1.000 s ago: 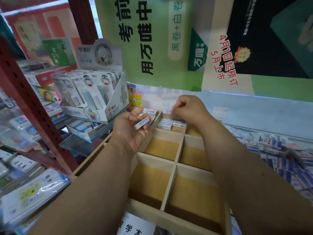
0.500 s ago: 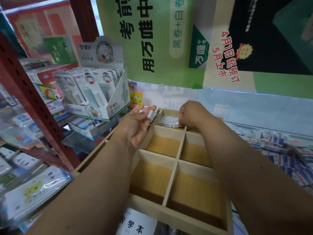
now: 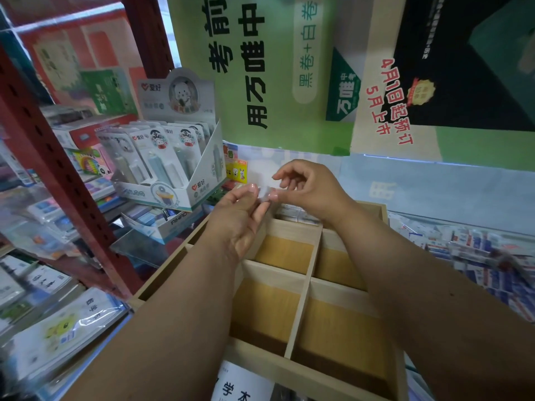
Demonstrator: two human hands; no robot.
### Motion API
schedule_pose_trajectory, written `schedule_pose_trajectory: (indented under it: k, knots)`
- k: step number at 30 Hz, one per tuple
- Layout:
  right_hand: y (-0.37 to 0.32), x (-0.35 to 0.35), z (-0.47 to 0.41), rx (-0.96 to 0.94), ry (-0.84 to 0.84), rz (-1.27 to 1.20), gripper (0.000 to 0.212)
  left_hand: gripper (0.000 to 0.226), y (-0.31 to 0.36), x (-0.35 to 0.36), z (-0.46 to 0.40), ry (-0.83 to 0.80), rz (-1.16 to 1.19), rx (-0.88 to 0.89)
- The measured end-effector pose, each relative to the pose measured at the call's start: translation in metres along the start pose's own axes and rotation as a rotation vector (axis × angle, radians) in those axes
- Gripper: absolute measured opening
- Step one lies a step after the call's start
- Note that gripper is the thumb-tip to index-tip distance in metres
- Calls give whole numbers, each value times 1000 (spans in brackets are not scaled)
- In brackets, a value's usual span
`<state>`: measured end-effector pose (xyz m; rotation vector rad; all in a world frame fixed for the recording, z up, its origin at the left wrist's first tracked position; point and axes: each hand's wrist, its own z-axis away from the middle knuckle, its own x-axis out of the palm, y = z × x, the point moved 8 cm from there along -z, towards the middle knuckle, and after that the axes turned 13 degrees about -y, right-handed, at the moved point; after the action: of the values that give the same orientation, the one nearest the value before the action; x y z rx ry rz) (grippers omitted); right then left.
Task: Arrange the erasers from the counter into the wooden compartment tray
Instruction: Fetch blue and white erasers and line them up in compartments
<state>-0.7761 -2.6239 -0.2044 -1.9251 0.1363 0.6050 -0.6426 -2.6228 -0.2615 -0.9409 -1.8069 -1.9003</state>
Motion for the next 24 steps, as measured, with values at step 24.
schedule_pose_trajectory:
  k: [24]
  knots:
    - [-3, 3, -5, -54, 29, 147, 23, 16, -4, 5, -2, -79, -93, -52]
